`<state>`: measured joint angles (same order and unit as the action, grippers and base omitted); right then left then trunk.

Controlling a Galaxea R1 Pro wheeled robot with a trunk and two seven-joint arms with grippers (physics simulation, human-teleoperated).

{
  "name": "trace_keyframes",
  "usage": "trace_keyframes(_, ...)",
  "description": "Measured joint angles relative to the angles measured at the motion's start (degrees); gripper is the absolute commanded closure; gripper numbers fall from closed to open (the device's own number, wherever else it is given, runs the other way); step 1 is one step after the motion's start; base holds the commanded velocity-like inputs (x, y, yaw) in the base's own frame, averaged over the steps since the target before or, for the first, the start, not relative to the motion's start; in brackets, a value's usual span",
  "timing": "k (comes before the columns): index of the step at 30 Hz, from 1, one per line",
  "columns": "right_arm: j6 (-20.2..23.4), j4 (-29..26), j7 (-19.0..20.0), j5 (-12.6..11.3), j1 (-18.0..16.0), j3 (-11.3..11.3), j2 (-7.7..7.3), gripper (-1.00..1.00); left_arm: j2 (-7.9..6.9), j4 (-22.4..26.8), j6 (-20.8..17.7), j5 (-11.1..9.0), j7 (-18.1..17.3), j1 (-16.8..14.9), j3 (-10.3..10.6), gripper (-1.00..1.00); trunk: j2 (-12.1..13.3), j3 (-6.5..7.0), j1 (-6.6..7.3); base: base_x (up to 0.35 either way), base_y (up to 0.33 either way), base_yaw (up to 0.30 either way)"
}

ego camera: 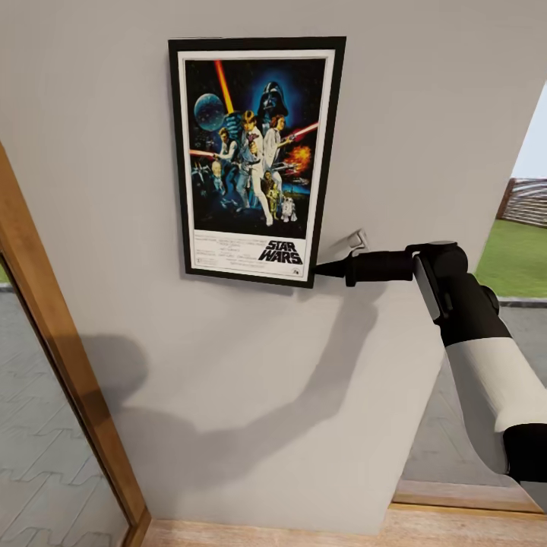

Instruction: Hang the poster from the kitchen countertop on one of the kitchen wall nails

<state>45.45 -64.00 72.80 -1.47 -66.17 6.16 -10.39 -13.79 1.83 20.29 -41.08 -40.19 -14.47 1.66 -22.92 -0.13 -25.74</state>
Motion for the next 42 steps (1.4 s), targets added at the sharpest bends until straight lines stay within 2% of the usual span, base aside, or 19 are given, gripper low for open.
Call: trace_keyframes(42,0.14,-0.01,0.02,-0.26,0.01,0.02,-0.02,1.0,0.01,0.0,0.0,0.0,0.01,-0.01,0.01,-1.0,0.03,0.0,-0.01,0.0,0.0,0.0)
